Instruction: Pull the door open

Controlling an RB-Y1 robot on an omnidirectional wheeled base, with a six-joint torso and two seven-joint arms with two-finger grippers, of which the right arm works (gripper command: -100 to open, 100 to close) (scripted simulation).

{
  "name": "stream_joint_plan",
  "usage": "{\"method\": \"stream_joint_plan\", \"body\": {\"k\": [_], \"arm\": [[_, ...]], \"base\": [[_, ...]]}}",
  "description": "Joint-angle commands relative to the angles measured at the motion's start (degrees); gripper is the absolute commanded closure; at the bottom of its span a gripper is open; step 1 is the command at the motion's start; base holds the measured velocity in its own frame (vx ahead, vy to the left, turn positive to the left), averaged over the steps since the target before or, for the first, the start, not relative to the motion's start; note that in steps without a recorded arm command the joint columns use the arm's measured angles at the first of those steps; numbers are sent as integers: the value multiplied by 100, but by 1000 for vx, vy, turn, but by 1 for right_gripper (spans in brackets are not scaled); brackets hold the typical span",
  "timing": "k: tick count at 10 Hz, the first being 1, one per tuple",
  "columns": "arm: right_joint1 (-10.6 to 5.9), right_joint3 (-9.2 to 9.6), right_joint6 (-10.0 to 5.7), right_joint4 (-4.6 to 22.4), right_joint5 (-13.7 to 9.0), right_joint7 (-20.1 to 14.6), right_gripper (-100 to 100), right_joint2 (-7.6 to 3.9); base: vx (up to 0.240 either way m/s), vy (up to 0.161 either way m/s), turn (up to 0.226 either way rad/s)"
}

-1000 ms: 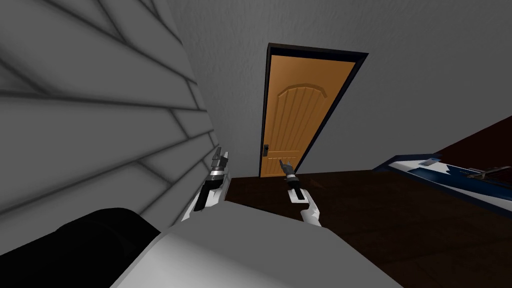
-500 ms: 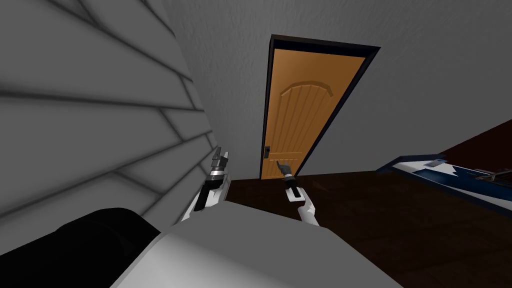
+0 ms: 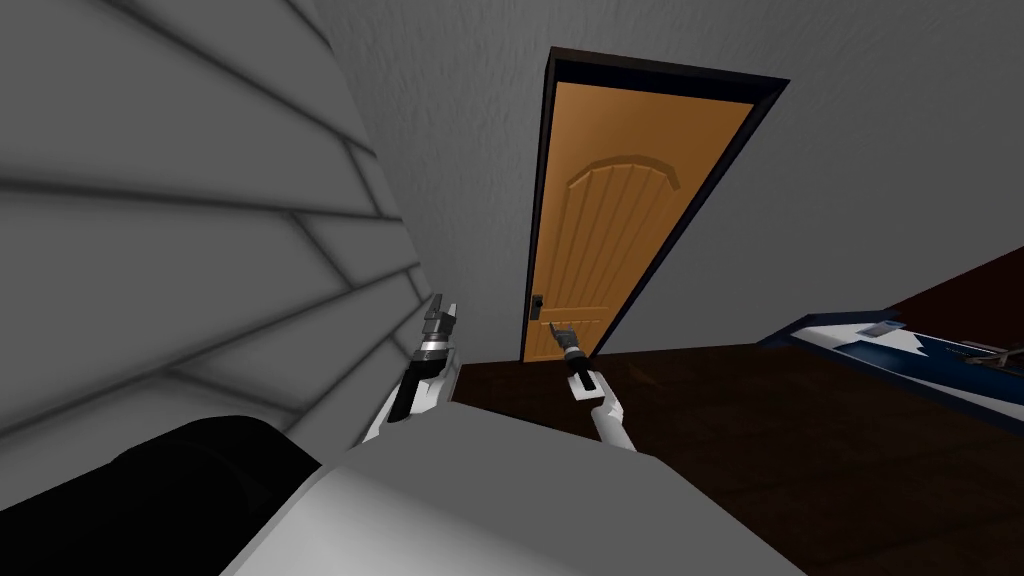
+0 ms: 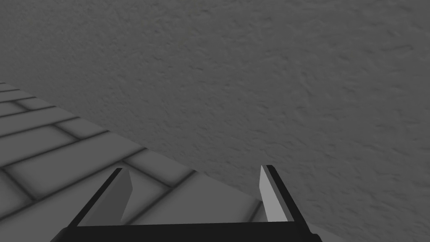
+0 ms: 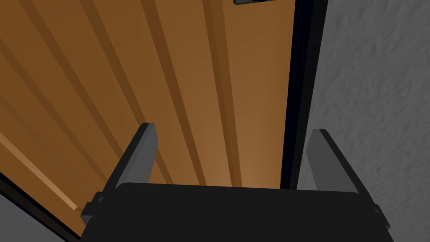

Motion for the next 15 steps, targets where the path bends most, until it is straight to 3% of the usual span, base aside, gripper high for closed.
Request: {"method": "stream_joint_plan", "body": {"k": [1,6,7,11,15], "arm": [[-124,5,7,225,90,192,-100,36],[-457,42,65,809,349,692,-100,142],[-420,34,44,745,314,617,-100,124],[-331,-129,17,656,628,357,-100,44],[-247,-274,-15,572,895,113,-100,49]], "base": [[98,51,-9],[122,57,-8],[58,26,0],[168,78,171],[174,47,-31]]}}
